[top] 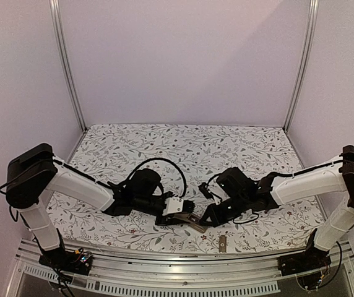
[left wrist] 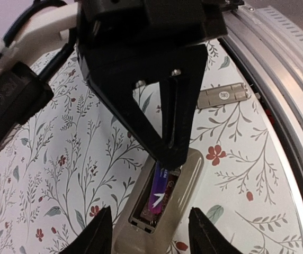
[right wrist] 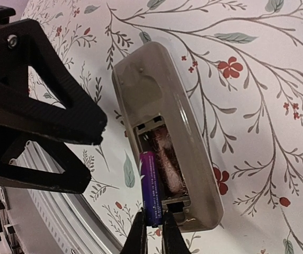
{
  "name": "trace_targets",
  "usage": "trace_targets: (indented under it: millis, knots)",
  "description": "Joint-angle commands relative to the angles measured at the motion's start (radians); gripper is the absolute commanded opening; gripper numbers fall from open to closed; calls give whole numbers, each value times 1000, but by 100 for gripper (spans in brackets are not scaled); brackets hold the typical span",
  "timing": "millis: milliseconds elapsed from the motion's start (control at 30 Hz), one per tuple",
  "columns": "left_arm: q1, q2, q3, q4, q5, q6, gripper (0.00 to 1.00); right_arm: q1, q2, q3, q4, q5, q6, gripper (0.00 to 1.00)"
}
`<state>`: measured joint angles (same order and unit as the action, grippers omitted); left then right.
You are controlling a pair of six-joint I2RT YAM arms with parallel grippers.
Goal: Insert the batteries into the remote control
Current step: Place the battery in the battery compartment.
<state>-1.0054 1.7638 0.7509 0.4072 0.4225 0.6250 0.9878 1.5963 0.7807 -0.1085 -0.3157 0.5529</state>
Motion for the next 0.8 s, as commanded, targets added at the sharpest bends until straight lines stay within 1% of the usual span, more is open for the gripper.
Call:
trace_targets:
  millis: [0,167,333,600,767]
  knots:
    - [1,21,-21,3,-42,31,51,-2,38,36,-58,38,-15,0]
    - [6,29,-23,-3,-60,49,52,0,57,60,-68,48,-28,0]
    - [4,38,-17,0,-34,55,52,5,91,93,-80,44,-53,0]
    - [-5,43,-42,53,-24,40,49,12,116,116,-109,52,-66,0]
    - [-14,53,-47,86,-22,26,52,20,126,133,-115,49,-80,0]
